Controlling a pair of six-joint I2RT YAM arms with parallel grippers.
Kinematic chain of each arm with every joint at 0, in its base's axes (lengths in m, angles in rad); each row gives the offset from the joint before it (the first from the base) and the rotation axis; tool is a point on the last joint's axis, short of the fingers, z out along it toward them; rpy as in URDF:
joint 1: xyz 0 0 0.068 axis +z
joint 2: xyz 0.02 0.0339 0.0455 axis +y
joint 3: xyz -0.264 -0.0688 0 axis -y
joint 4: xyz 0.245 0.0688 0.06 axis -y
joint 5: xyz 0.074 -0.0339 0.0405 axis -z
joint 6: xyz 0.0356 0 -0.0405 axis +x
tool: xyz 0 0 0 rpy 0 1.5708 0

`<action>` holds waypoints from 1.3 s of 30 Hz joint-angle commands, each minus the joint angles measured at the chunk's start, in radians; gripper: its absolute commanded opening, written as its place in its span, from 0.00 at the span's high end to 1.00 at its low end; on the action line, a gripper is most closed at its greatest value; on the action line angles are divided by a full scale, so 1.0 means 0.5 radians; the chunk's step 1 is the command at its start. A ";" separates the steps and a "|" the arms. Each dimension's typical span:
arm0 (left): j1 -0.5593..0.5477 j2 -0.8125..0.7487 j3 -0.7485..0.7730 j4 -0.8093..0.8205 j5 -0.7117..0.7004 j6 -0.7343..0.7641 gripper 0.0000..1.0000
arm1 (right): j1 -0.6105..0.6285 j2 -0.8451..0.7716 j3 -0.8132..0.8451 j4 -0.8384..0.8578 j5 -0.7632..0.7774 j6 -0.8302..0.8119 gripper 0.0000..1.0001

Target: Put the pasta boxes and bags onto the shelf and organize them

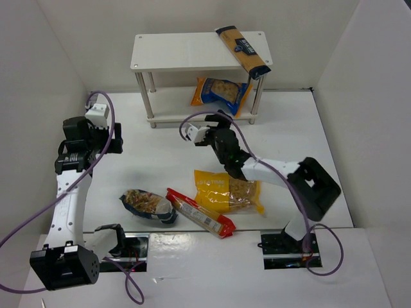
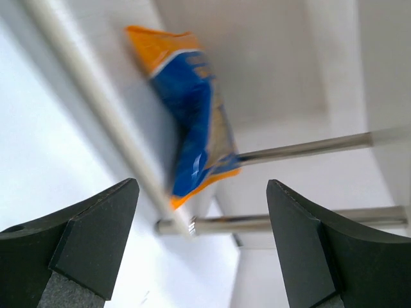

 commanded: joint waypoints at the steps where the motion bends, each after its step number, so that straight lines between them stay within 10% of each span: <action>1: 0.012 -0.059 0.017 0.041 0.058 0.016 0.00 | 0.059 -0.373 -0.081 -0.627 -0.027 0.458 0.12; 16: 0.031 -0.138 0.072 -0.112 0.104 -0.003 0.00 | -0.303 -1.650 -0.483 -1.834 -0.549 1.144 0.00; 28: 0.031 0.086 0.091 -0.263 -0.065 -0.058 0.00 | -1.369 -1.310 -0.137 -2.352 -0.606 1.745 0.00; 39: 0.012 0.135 0.109 -0.263 -0.160 -0.058 0.00 | -1.607 -1.282 -0.059 -2.473 -0.773 2.083 0.00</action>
